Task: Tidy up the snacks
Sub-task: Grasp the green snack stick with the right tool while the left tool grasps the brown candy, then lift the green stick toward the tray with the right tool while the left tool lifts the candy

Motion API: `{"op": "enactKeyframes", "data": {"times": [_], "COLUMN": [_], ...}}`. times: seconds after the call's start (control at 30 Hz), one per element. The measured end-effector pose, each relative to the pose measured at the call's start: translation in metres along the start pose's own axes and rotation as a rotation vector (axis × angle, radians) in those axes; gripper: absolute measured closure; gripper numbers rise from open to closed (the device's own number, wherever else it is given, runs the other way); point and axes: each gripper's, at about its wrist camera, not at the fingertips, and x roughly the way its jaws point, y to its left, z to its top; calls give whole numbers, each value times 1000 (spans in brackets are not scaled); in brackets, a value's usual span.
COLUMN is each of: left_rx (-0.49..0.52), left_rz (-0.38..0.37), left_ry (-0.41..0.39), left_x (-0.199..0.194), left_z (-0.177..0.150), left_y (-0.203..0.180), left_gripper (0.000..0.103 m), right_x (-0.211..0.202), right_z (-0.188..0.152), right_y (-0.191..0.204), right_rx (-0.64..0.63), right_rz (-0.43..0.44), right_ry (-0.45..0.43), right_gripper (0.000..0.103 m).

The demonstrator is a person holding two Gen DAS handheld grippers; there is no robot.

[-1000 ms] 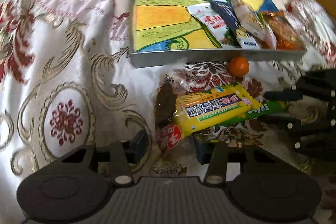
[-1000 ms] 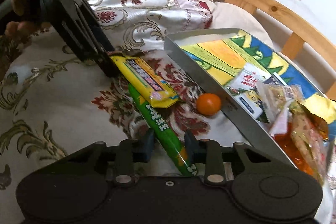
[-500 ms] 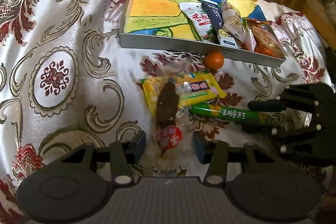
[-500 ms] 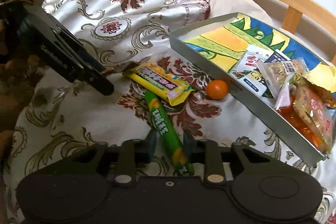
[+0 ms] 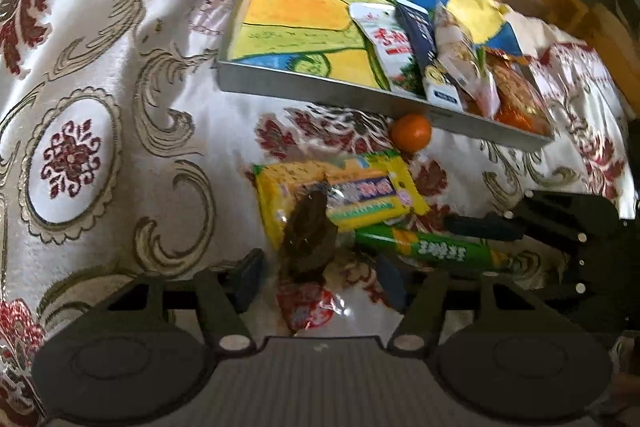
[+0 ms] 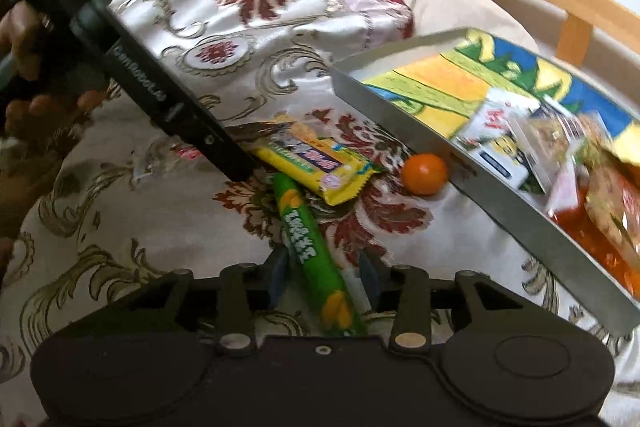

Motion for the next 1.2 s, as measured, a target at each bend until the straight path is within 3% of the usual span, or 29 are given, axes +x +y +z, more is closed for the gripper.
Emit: {"op": "enactKeyframes", "data": {"times": [0.07, 0.23, 0.57, 0.97, 1.2], "left_rx": [15, -18, -90, -115, -122], "left_rz": [25, 26, -13, -74, -93], "left_ry": [2, -6, -50, -83, -120], "left_x": [0, -7, -27, -40, -47], "left_z": [-2, -6, -15, -18, -15], "left_y": [-4, -5, -8, -23, -32], "left_gripper": [52, 52, 54, 54, 54], "right_x": [2, 0, -8, -30, -44], "right_z": [0, 0, -6, -14, -12], "right_y": [4, 17, 58, 74, 75], "right_rx": [-18, -80, -360, -431, -439], "right_rz": [-6, -58, -233, -351, -419], "right_ry": [2, -1, -1, -3, -55], "right_gripper": [70, 76, 83, 85, 85]}}
